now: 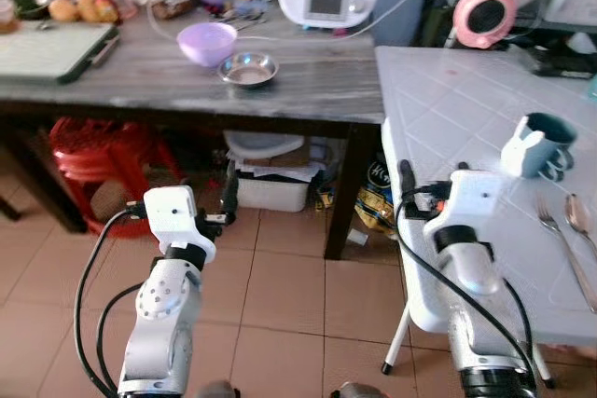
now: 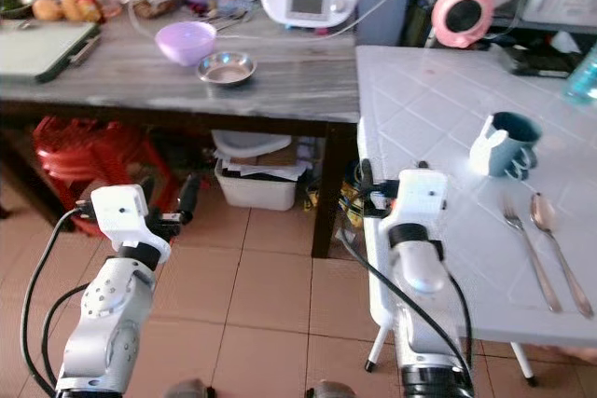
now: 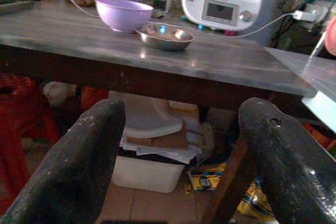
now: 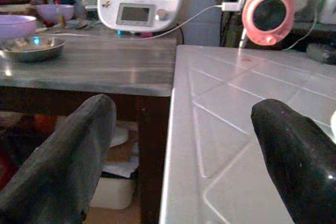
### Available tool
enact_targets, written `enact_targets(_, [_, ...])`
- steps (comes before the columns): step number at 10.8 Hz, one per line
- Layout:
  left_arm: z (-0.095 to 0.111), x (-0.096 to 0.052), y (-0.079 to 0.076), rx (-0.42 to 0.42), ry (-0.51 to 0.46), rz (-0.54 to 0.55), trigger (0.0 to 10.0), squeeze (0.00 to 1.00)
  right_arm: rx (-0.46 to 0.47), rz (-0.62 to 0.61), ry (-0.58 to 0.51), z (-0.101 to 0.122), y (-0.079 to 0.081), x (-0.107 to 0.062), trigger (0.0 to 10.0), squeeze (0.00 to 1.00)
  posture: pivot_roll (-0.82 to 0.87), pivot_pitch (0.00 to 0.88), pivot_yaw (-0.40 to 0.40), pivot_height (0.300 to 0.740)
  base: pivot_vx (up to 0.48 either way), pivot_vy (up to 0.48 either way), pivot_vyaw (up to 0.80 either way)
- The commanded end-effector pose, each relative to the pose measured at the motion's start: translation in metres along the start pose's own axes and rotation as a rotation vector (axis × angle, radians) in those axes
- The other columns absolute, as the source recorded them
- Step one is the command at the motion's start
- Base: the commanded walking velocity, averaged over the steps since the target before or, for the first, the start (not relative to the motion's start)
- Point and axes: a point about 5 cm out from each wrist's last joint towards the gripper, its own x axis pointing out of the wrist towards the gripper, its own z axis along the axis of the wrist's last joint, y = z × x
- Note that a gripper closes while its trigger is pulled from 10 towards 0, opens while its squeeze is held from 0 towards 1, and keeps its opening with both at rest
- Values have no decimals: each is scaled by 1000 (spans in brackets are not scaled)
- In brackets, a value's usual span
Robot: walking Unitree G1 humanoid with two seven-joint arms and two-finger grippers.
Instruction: Setting the table
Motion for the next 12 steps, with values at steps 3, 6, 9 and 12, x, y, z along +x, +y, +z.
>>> enact_targets(3, [4, 1, 1, 13, -4, -3, 10000, 0, -2, -2, -4, 2, 0, 3, 10000, 0, -41, 28, 0, 740, 0, 0, 0])
enact_targets(6, [3, 0, -1, 10, -2, -8, 10000, 0, -4, -7, 0, 2, -2, 3, 10000, 0, -45, 33, -2, 740, 0, 0, 0])
enact_targets(9, [2, 0, -1, 10, 1, -11, 10000, 0, -5, -6, 3, 2, -3, 3, 10000, 0, -45, 36, -3, 740, 0, 0, 0])
enact_targets(12, [2, 0, -2, 11, 2, -16, 10000, 0, -7, -7, 5, 2, -4, 3, 10000, 0, -45, 38, -3, 740, 0, -257, 0])
